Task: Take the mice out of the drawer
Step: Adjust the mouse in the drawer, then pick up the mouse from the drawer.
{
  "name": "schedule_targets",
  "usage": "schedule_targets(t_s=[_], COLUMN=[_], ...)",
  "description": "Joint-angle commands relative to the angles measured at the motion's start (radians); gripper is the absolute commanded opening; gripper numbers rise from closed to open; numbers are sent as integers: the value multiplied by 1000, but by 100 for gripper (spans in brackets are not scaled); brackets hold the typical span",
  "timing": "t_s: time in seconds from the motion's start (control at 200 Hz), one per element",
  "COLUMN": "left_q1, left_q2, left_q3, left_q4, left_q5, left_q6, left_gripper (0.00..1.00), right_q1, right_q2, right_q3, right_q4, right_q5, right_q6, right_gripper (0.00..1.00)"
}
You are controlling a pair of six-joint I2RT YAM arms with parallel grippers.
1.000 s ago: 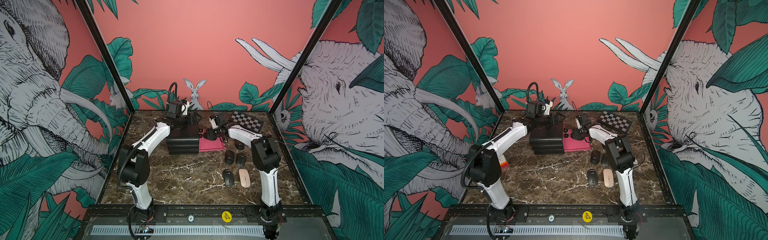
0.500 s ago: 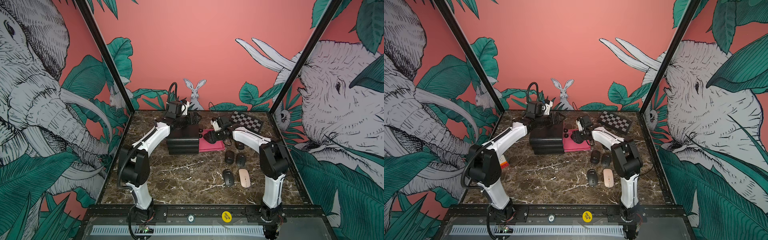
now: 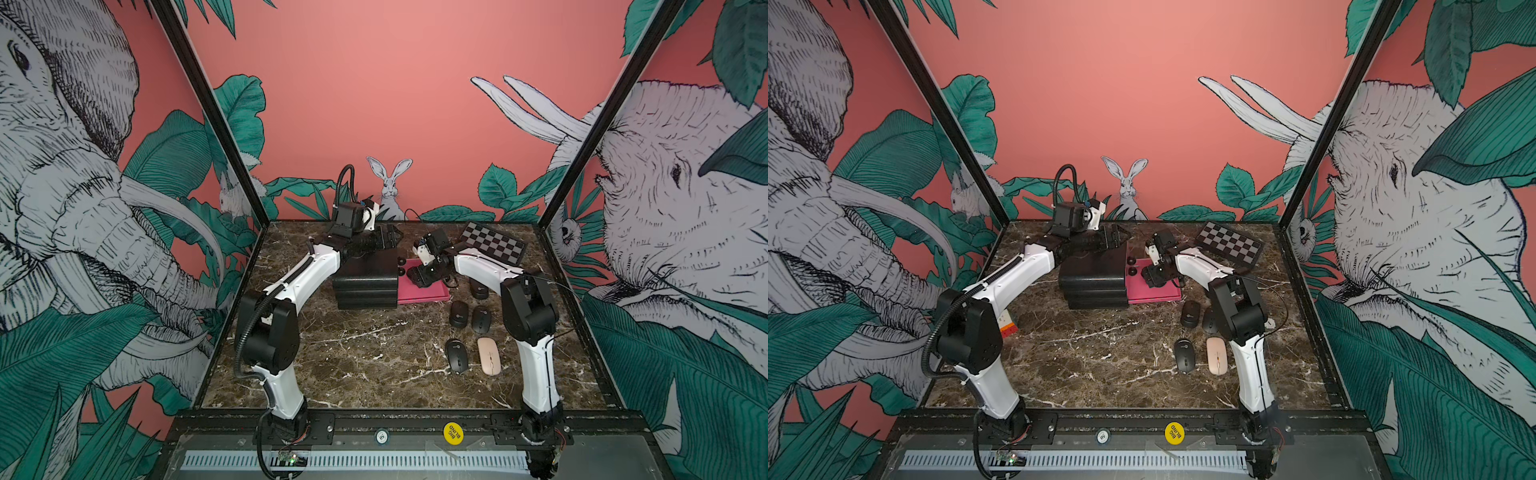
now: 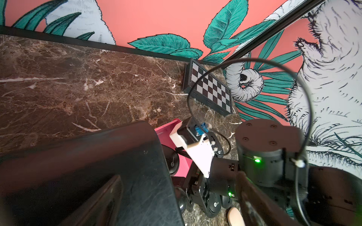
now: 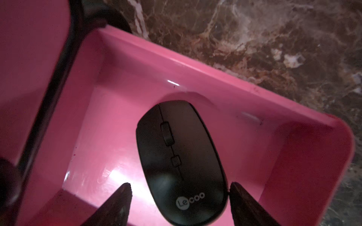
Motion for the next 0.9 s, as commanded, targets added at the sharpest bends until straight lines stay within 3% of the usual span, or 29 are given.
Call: schedule_targets(t_s=[0.0,0.355,0.535,0.895], left_q1=[6,6,6,6], left_q2=[19,13,16,23], left_q3=[-54,-67,-68,-73], left_q4=[-188,-183,-170,-161], left_q5=[-16,-16,-13,-4], left_q6=[-13,-17,-22,-24], left_gripper=[93,93,93,93], right_q1=[7,26,30,30], right_q2=[20,69,65,-119], right_q3=[27,52,38,-16], right_q4=[-19,-30,-38,16], right_q5=[-6,58,113,129], right_q6=[-21,-31,-20,43], right_gripper=[77,75,68,59])
